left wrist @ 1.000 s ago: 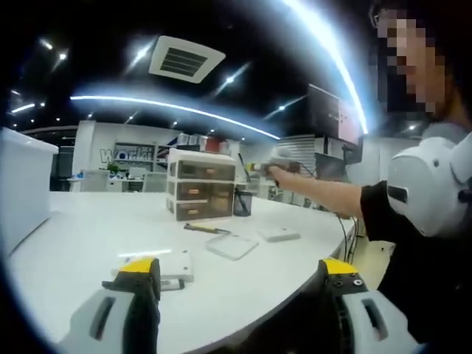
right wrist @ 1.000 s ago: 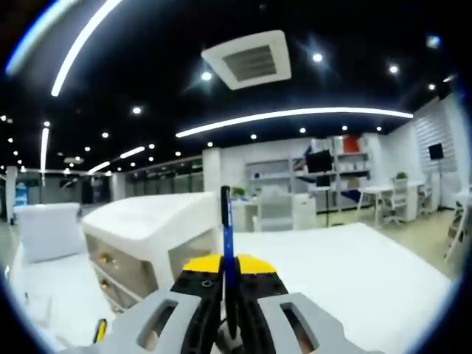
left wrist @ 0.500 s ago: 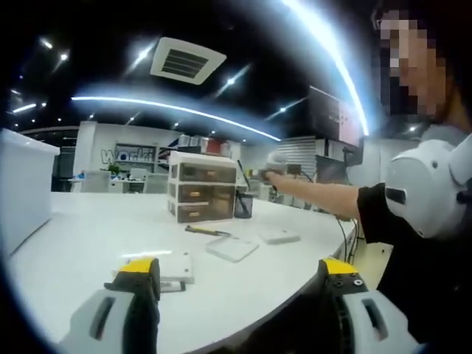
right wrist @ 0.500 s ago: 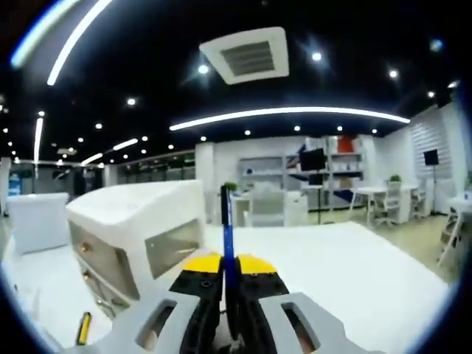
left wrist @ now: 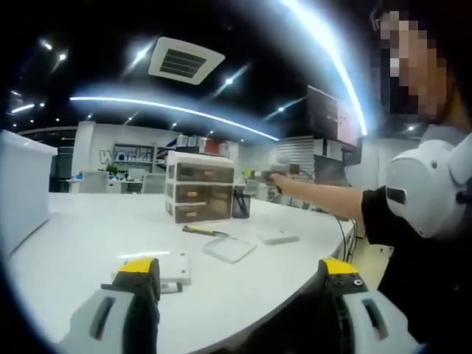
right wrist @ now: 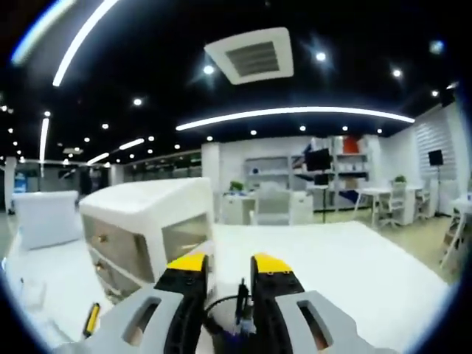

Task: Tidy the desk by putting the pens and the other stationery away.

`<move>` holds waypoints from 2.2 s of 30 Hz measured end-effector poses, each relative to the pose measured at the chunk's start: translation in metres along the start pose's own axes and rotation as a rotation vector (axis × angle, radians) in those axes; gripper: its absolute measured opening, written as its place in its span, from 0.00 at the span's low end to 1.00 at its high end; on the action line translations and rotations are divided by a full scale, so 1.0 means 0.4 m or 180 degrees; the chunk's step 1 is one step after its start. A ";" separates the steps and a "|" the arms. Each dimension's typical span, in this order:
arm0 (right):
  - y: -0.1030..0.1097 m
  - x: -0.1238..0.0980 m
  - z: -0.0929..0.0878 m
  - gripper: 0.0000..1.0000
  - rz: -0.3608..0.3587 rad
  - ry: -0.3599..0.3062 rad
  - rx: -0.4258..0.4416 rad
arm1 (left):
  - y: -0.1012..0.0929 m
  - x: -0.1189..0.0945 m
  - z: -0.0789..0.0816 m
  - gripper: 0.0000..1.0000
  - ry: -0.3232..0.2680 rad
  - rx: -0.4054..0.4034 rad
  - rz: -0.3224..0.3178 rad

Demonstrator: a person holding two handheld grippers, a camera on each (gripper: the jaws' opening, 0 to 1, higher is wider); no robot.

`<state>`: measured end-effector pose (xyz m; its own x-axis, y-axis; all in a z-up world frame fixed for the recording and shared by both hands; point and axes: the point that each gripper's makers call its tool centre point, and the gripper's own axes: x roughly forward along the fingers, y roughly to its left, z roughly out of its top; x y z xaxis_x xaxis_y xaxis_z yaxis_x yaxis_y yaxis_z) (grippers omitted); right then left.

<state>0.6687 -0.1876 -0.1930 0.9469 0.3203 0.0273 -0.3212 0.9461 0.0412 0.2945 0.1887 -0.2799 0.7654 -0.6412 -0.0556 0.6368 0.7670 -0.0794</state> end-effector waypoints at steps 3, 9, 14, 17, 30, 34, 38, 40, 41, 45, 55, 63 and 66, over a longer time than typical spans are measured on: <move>0.016 -0.042 -0.003 0.22 0.0048 -0.0013 -0.0016 | -0.002 0.004 0.000 0.87 0.0001 0.0003 -0.0019; 0.063 -0.135 0.006 0.26 0.0191 -0.0149 -0.0009 | -0.012 0.020 -0.002 0.87 0.0010 0.0016 -0.0076; 0.073 -0.199 0.006 0.28 0.0342 -0.0198 -0.0014 | -0.018 0.033 -0.008 0.87 0.0050 0.0047 -0.0102; 0.097 -0.256 -0.006 0.30 0.0474 -0.0200 -0.0031 | -0.020 0.035 -0.005 0.87 0.0041 0.0047 -0.0114; 0.186 -0.492 -0.058 0.44 0.0751 -0.0208 -0.0094 | -0.012 0.046 -0.016 0.87 0.0095 0.0110 -0.0081; 0.235 -0.558 -0.068 0.48 0.0843 -0.0208 -0.0131 | -0.015 0.047 -0.014 0.87 0.0090 0.0114 -0.0092; 0.269 -0.620 -0.095 0.50 0.0865 -0.0156 -0.0213 | -0.014 0.042 -0.016 0.87 0.0096 0.0116 -0.0083; 0.280 -0.650 -0.112 0.51 0.0868 -0.0112 -0.0236 | -0.012 0.039 -0.015 0.87 0.0096 0.0117 -0.0069; 0.282 -0.665 -0.121 0.51 0.0865 -0.0086 -0.0230 | -0.011 0.038 -0.014 0.87 0.0094 0.0120 -0.0063; 0.292 -0.728 -0.154 0.51 0.0809 -0.0027 -0.0159 | -0.009 0.033 -0.010 0.87 0.0085 0.0130 -0.0038; 0.283 -0.824 -0.189 0.51 0.0585 0.0009 -0.0032 | -0.005 0.029 -0.011 0.87 0.0113 0.0148 -0.0007; 0.294 -0.802 -0.200 0.50 0.0683 0.0161 0.0004 | -0.011 0.030 -0.002 0.87 0.0104 0.0178 -0.0012; 0.300 -0.790 -0.199 0.49 0.0710 0.0202 -0.0022 | -0.009 0.026 -0.001 0.87 0.0094 0.0178 0.0000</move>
<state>0.3320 -0.1715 -0.2762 0.8514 0.5237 -0.0281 -0.5228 0.8518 0.0342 0.3001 0.1791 -0.2803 0.7628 -0.6411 -0.0849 0.6417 0.7666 -0.0237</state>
